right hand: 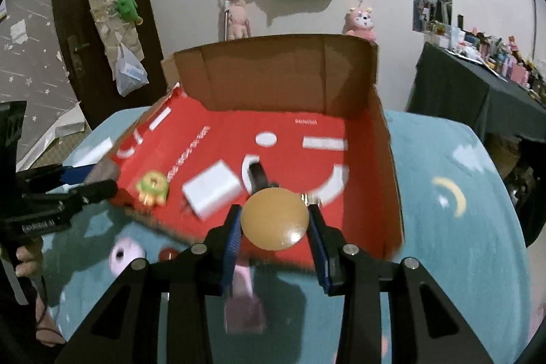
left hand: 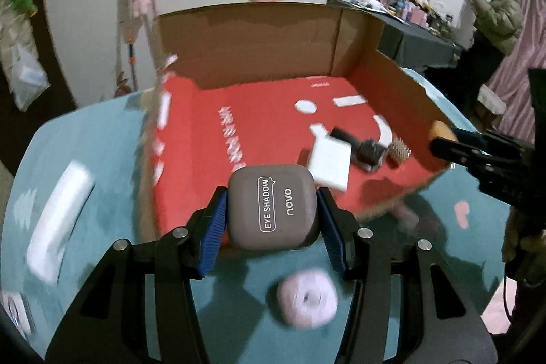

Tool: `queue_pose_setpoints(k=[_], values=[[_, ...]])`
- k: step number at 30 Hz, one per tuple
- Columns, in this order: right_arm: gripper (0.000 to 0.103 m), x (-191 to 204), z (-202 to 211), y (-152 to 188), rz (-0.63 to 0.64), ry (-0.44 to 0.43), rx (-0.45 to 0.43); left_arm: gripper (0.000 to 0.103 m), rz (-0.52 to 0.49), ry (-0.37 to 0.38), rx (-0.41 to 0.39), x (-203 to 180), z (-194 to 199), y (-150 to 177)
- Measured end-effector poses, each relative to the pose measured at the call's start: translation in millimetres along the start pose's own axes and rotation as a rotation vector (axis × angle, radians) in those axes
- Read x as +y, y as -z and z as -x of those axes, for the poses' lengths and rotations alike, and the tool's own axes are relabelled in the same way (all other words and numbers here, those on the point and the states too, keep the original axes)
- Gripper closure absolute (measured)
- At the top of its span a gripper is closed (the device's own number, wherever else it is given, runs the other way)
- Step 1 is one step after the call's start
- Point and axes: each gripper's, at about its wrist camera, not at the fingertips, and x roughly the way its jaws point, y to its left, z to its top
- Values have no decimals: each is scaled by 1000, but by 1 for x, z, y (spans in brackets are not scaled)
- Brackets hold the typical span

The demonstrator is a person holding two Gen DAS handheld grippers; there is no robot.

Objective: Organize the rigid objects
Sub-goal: 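Lower the eye shadow compact and tan sponge into the red box and open both tools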

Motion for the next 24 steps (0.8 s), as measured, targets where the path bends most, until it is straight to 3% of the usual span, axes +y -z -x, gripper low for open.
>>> queue_pose_setpoints(k=[9,14,24], values=[[63,-7,-76,-50,47,56,159,54,-38,-33,140,-2,-76,-47],[63,-12,-108,-56,72,106,252,54,-42,-47,193,1,-102,-54],[63,-26,-132,-52,49,114,340,54,7,-38,266,10,-128,-49]])
